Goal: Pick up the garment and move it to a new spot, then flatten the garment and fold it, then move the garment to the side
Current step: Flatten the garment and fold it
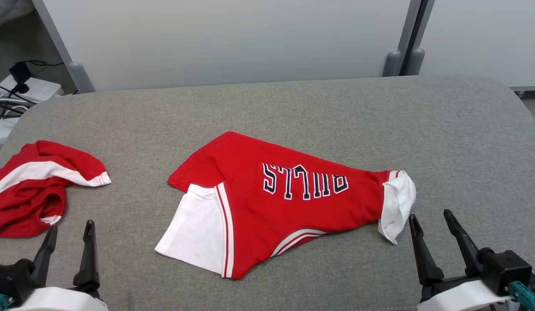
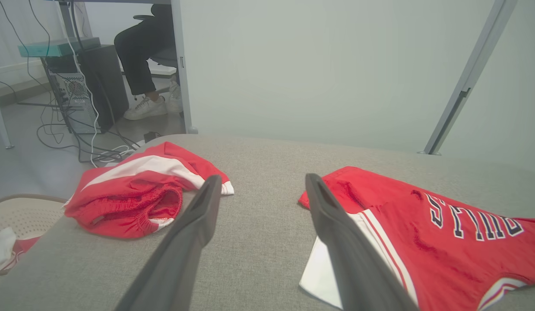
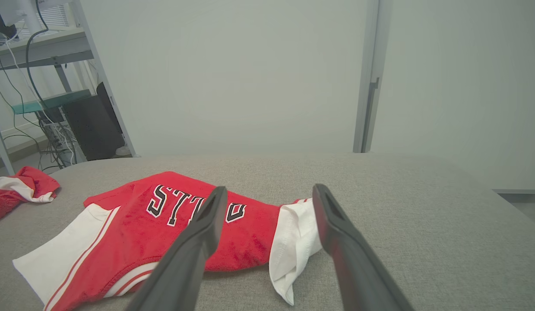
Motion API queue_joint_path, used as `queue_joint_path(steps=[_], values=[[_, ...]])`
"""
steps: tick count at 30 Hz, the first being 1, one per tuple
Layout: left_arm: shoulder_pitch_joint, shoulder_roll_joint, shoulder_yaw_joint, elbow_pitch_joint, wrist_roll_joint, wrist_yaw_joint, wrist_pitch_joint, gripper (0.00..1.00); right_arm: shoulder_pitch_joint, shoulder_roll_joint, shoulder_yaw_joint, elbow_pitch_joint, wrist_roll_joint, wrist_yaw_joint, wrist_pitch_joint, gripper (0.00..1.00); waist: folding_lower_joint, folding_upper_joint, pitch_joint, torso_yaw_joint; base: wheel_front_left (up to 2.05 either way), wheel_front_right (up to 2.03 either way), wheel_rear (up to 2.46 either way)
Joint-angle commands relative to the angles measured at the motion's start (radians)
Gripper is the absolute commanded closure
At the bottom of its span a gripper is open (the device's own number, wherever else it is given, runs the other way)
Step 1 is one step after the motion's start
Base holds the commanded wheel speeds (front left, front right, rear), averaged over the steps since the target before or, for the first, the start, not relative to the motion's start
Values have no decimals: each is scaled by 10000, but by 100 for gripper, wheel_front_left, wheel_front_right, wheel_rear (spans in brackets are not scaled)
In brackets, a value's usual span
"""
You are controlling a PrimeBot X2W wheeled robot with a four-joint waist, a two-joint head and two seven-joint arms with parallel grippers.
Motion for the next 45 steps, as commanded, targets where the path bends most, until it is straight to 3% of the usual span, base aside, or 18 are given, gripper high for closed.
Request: queue_joint_path(steps=[1, 9, 16, 26, 37, 45], values=[[-471, 341, 375, -260, 108, 84, 10, 0, -137, -92, 191, -349, 40, 71, 27, 0, 0, 0, -8, -10, 0, 0, 0], [-534, 338, 332, -335, 155, 132, 1, 0, -145, -78, 164, -343, 83, 71, 37, 0, 0, 0, 12, 21, 0, 0, 0], [-962, 218, 134, -368, 276, 69, -19, 0, -576, -183, 650, -272, 162, 71, 179, 0, 0, 0, 254, 654, 0, 0, 0], [-2011, -216, -399, -48, 527, -386, -200, 0, -2788, -926, 3339, 1180, 707, 71, 650, 0, 0, 0, 843, 2614, 0, 0, 0], [-3721, -1365, -1544, 1401, 941, -1495, -478, 0, -5200, -1638, 6292, 3879, 1678, 71, 1318, 0, 0, 0, 1323, 4937, 0, 0, 0], [-4272, -1913, -1449, 2420, 1092, -2043, -657, 0, -6564, -1672, 7935, 5638, 2488, 71, 1687, 0, 0, 0, 1431, 5565, 0, 0, 0]])
